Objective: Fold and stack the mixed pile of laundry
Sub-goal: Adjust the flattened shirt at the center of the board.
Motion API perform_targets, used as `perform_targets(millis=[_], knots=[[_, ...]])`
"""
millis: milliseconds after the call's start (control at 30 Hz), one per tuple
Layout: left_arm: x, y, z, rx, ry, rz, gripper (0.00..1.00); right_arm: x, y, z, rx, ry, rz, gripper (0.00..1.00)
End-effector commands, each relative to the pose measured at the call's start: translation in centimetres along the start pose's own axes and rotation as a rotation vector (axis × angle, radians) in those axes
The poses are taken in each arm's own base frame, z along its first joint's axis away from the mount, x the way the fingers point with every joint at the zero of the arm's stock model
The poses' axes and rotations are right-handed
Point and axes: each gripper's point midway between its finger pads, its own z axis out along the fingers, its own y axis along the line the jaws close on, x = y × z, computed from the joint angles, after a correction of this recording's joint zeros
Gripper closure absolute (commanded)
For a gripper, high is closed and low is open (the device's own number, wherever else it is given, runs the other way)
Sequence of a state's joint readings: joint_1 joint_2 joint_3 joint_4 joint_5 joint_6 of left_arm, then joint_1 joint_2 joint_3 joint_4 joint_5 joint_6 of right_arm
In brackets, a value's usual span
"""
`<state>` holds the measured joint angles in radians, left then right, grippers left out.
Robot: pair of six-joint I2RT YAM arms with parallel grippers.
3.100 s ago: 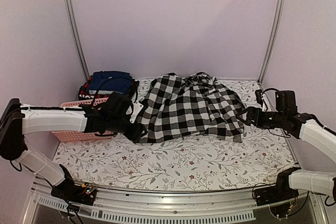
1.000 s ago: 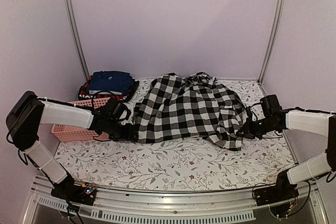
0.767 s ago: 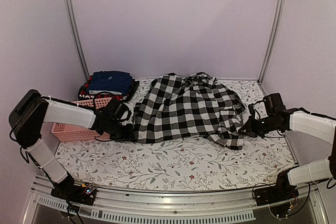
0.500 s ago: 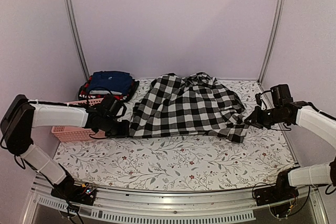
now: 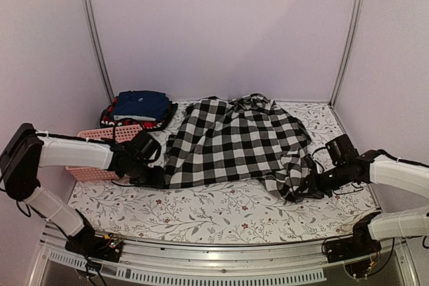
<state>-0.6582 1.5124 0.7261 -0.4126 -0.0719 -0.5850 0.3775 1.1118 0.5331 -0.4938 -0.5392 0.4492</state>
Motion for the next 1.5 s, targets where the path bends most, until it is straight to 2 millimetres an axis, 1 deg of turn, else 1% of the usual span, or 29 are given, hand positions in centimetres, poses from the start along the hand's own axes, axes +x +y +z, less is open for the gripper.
perform_targets(millis=[0, 33, 67, 100, 133, 200, 233, 267, 333, 367, 433, 467, 567, 600, 733, 867, 933, 967, 1000, 1033, 1067, 1100, 1133, 1167, 1267, 1300, 1367, 1400, 1467], knots=[[-3.8, -1.3, -3.6, 0.038, -0.156, 0.042, 0.41, 2.1, 0.4, -0.2, -0.015, 0.046, 0.049, 0.7], [-4.4, -1.6, -4.3, 0.046, -0.183, 0.065, 0.34, 1.5, 0.5, -0.7, 0.006, 0.014, 0.039, 0.51], [-5.1, -1.9, -5.0, 0.051, -0.212, 0.079, 0.3, 0.5, 0.5, -1.3, 0.032, -0.029, 0.031, 0.41], [-5.8, -2.2, -5.7, 0.059, -0.241, 0.095, 0.25, -1.0, 0.8, -2.4, 0.067, -0.091, 0.025, 0.32], [-6.4, -2.3, -6.1, 0.059, -0.263, 0.108, 0.21, -2.7, 1.3, -3.6, 0.094, -0.163, 0.009, 0.26], [-7.6, -2.6, -6.9, 0.058, -0.304, 0.131, 0.1, -6.5, 2.0, -6.0, 0.158, -0.313, -0.02, 0.18], [-8.2, -2.9, -7.2, 0.06, -0.324, 0.142, 0.04, -8.0, 2.0, -6.7, 0.19, -0.358, -0.037, 0.18], [-8.7, -3.2, -7.4, 0.061, -0.337, 0.151, 0.01, -9.5, 1.9, -7.3, 0.217, -0.395, -0.056, 0.18], [-9.8, -3.9, -7.7, 0.072, -0.356, 0.162, 0.0, -12.1, 1.6, -7.4, 0.271, -0.427, -0.091, 0.2], [-10.3, -4.3, -7.9, 0.079, -0.361, 0.163, 0.0, -13.1, 1.0, -6.5, 0.301, -0.409, -0.093, 0.22], [-11.5, -5.2, -8.5, 0.104, -0.38, 0.16, 0.0, -14.5, 0.4, -5.1, 0.322, -0.38, -0.111, 0.24], [-11.9, -5.6, -8.8, 0.117, -0.388, 0.158, 0.0, -14.8, -0.3, -4.0, 0.333, -0.348, -0.117, 0.24], [-12.8, -6.4, -9.4, 0.141, -0.424, 0.155, 0.0, -16.1, -1.9, -2.6, 0.351, -0.32, -0.122, 0.25], [-13.0, -6.6, -9.5, 0.149, -0.432, 0.155, 0.0, -16.4, -2.7, -1.9, 0.348, -0.303, -0.11, 0.27], [-13.2, -7.0, -9.0, 0.151, -0.427, 0.158, 0.0, -17.2, -4.7, 0.0, 0.353, -0.266, -0.089, 0.29], [-13.2, -7.1, -8.7, 0.149, -0.422, 0.171, 0.0, -17.5, -6.5, 2.2, 0.378, -0.223, -0.065, 0.29], [-13.3, -7.2, -8.6, 0.145, -0.423, 0.181, 0.0, -17.5, -6.9, 3.5, 0.363, -0.199, -0.058, 0.32], [-13.4, -7.3, -8.7, 0.143, -0.425, 0.184, 0.0, -17.5, -6.9, 3.9, 0.346, -0.188, -0.057, 0.39], [-13.6, -7.3, -8.8, 0.141, -0.43, 0.188, 0.0, -17.4, -6.9, 4.4, 0.326, -0.172, -0.053, 0.53], [-13.8, -7.3, -8.9, 0.138, -0.434, 0.191, 0.0, -17.5, -6.7, 4.6, 0.298, -0.161, -0.056, 0.76], [-14.0, -7.4, -9.1, 0.141, -0.442, 0.194, 0.0, -17.5, -6.3, 4.9, 0.269, -0.15, -0.057, 0.9], [-14.1, -7.5, -9.3, 0.145, -0.45, 0.201, 0.0, -17.5, -5.8, 4.9, 0.245, -0.149, -0.064, 0.96], [-14.3, -7.6, -9.6, 0.15, -0.458, 0.205, 0.0, -17.6, -5.1, 4.6, 0.22, -0.154, -0.077, 0.99], [-14.4, -7.8, -9.8, 0.156, -0.465, 0.212, 0.0, -18.0, -4.0, 3.8, 0.189, -0.174, -0.098, 1.0], [-14.3, -8.1, -10.0, 0.172, -0.474, 0.254, 0.0, -18.7, -1.2, 1.5, 0.132, -0.225, -0.168, 1.0], [-13.9, -7.9, -9.8, 0.164, -0.462, 0.265, 0.0, -19.3, 0.0, 0.0, 0.127, -0.267, -0.197, 1.0], [-12.8, -7.4, -9.1, 0.152, -0.421, 0.273, 0.0, -19.9, 1.4, -2.5, 0.139, -0.325, -0.233, 1.0], [-12.1, -7.2, -8.7, 0.157, -0.399, 0.269, 0.0, -20.2, 2.4, -4.2, 0.14, -0.369, -0.253, 1.0], [-10.3, -6.9, -7.9, 0.18, -0.356, 0.252, 0.0, -20.5, 3.7, -6.9, 0.133, -0.433, -0.274, 1.0]])
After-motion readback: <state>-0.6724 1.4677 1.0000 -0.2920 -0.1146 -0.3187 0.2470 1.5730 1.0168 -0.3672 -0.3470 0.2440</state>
